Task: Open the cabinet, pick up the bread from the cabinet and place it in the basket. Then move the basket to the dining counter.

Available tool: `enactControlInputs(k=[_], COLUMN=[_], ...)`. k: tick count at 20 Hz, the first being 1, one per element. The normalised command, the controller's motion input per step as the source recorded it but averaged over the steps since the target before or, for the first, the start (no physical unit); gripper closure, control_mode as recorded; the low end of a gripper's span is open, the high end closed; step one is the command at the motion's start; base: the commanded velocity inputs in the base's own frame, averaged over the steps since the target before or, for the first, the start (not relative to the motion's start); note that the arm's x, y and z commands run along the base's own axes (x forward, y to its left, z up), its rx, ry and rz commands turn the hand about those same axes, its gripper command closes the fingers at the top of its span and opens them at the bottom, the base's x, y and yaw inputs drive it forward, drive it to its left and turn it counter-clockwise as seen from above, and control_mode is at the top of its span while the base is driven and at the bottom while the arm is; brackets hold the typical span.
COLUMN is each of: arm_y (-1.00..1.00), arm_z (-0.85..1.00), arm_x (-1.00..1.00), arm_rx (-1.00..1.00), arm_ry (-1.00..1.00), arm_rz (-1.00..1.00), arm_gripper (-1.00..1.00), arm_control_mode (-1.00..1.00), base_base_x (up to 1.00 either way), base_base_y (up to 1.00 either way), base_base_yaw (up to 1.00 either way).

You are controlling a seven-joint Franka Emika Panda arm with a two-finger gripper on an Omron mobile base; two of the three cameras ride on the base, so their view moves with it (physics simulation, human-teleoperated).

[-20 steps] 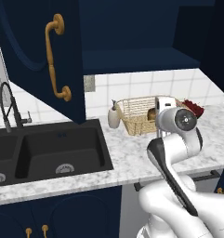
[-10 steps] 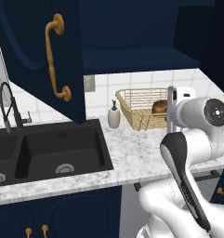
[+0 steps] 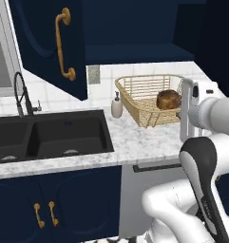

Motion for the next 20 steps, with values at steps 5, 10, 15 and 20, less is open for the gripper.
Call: enactControlInputs(k=[5, 10, 15, 20], arm_y=[0.0, 0.0, 0.0, 0.0], arm_z=[0.0, 0.0, 0.0, 0.0], arm_x=[0.0, 0.0, 0.0, 0.0], arm_rx=[0.0, 0.0, 0.0, 0.0], arm_ry=[0.0, 0.0, 0.0, 0.0], arm_rz=[0.0, 0.0, 0.0, 0.0], arm_gripper=[1.0, 1.0, 1.0, 1.0], arm_control_mode=[1.0, 1.0, 1.0, 1.0], base_base_x=[-1.0, -0.67, 0.0, 0.0], base_base_y=[0.08, 0.29, 0.04, 0.0], base_base_yaw=[0.09, 0.5, 0.95, 1.0])
